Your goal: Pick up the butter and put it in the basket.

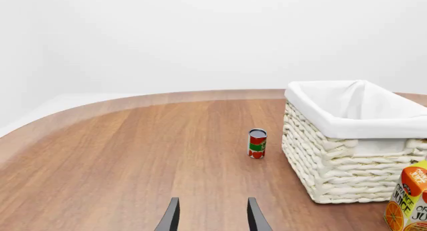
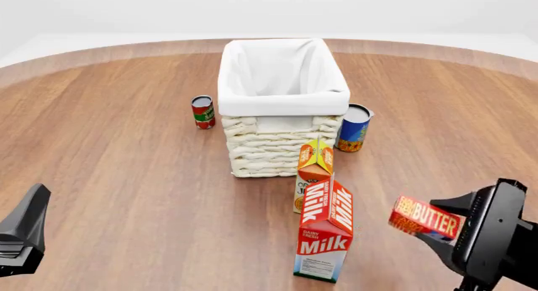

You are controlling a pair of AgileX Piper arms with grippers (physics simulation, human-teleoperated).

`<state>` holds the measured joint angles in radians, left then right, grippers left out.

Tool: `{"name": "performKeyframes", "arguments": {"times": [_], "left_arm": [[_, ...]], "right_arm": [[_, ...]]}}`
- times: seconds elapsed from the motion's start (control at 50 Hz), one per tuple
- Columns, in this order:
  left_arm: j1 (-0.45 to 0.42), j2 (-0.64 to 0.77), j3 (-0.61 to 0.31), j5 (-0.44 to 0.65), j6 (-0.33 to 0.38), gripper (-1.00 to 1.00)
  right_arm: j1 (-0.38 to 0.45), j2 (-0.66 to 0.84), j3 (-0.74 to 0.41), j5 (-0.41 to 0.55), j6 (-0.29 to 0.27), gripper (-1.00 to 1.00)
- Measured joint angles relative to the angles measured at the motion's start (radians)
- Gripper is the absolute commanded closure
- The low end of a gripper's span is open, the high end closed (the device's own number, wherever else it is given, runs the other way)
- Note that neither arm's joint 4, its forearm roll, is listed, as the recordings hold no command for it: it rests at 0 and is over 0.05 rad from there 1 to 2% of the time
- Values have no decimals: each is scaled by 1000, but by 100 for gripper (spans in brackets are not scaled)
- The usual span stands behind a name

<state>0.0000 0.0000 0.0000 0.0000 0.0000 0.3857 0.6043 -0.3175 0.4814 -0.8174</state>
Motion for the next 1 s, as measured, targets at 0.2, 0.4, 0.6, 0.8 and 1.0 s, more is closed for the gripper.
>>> {"name": "performKeyframes", "arguments": {"times": [0.2, 0.4, 0.6, 0.8, 1.0], "left_arm": [[0, 0, 0, 0, 0, -100], [0, 0, 0, 0, 0, -100], [0, 0, 0, 0, 0, -100], [0, 0, 0, 0, 0, -100], [0, 0, 0, 0, 0, -100]], "right_arm": [[14, -112, -90, 86, 56, 100], [48, -161, -152, 86, 124, 100], [87, -146, -201, -14, 197, 100], [116, -112, -234, -170, 260, 100], [106, -23, -222, -361, 296, 100]]}}
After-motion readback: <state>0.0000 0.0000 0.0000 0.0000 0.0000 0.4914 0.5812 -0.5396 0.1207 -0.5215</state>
